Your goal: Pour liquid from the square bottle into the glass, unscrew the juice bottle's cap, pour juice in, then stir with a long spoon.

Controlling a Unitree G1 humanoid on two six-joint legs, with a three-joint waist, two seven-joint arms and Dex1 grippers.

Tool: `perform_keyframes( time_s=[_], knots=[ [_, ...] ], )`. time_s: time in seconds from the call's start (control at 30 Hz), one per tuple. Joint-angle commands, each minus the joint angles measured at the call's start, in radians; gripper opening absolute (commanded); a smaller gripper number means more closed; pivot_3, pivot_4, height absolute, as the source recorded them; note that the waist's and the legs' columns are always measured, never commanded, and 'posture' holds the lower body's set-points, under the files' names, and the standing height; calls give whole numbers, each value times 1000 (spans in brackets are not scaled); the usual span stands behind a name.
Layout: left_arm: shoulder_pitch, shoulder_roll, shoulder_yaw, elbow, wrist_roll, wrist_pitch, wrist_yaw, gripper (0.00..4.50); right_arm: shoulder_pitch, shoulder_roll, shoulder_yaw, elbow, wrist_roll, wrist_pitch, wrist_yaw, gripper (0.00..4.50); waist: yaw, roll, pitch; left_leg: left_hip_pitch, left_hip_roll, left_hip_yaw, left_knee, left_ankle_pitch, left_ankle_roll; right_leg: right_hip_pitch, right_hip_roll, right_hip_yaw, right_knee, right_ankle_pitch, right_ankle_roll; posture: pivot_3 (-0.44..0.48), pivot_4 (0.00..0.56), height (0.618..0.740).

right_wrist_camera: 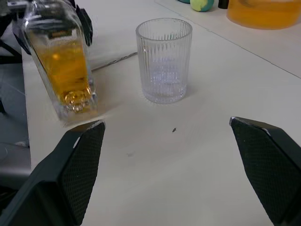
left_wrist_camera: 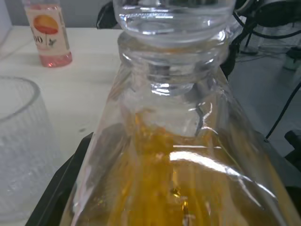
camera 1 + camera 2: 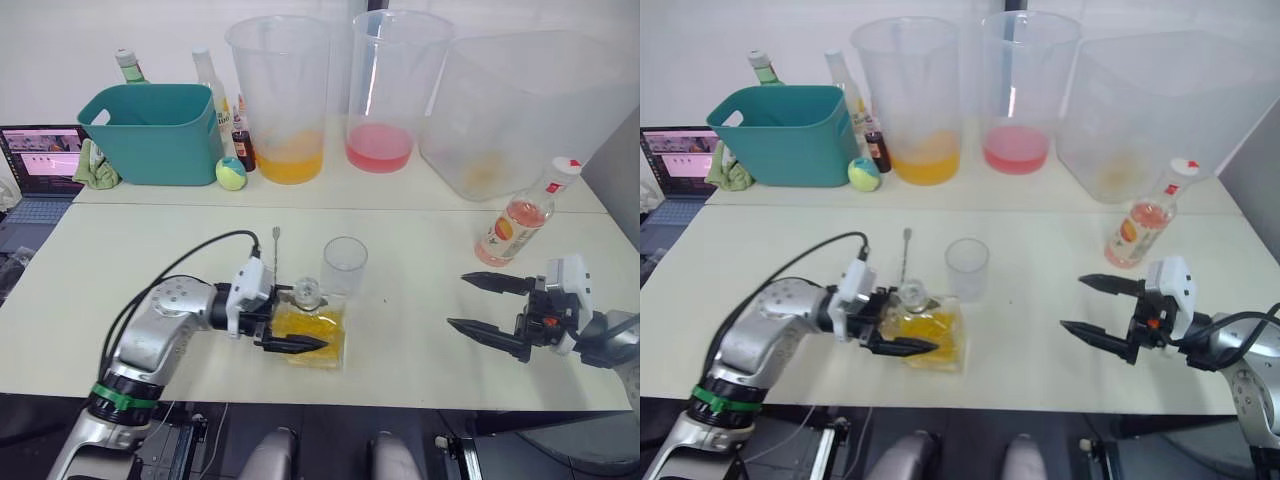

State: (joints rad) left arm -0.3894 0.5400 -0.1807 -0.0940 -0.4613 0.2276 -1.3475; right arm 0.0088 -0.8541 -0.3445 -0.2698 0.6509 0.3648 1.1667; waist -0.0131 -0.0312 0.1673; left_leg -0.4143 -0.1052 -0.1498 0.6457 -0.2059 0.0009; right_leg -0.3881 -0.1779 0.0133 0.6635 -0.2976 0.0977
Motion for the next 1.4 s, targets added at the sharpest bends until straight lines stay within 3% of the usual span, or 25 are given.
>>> perform_keyframes(
  time_s=[0.03,0.3,0.37,0.43,0.6,1.27,1.3,1.4],
  knots=[
    [-36,-23,-6,1,28,-89,-6,2961,1,-15,-42,-55,28,15,-16,4500,0,0,0,0,0,0,0,0,0,0,0,0,0,0,0,0,150,729],
    [-23,-56,-27,18,63,-80,41,2961,19,-6,-50,-97,27,28,-43,4500,13,1,-1,1,0,-1,2,0,0,3,-1,0,0,0,0,0,150,729],
    [-34,-58,-12,6,38,-49,51,4032,17,-3,-47,-97,26,27,-49,4500,12,1,-1,2,0,-1,2,0,0,3,0,0,0,0,0,0,150,729],
    [-43,-41,12,-25,-12,8,43,4455,15,3,-40,-99,24,25,-56,4500,10,1,-1,2,0,-1,2,0,0,2,0,0,0,0,0,0,150,729],
    [-55,19,51,-110,-122,143,24,4455,9,14,-30,-94,15,14,-70,4500,-1,2,-1,1,0,-5,2,0,0,2,0,0,1,0,0,0,150,729],
    [-33,36,10,-98,-74,111,9,4455,-6,20,-19,-101,11,20,-94,4500,0,3,-1,2,0,-5,2,0,0,2,0,0,1,0,0,0,150,729],
    [-33,34,8,-95,-72,109,10,3905,-7,20,-18,-104,12,21,-97,4500,0,2,-1,2,0,-5,2,0,0,2,0,0,1,0,0,0,150,729],
    [-38,25,5,-80,-65,102,19,3056,-18,21,-12,-116,20,32,-110,4500,0,3,-1,2,0,-5,2,0,0,2,0,0,1,0,0,0,150,729]
  ],
)
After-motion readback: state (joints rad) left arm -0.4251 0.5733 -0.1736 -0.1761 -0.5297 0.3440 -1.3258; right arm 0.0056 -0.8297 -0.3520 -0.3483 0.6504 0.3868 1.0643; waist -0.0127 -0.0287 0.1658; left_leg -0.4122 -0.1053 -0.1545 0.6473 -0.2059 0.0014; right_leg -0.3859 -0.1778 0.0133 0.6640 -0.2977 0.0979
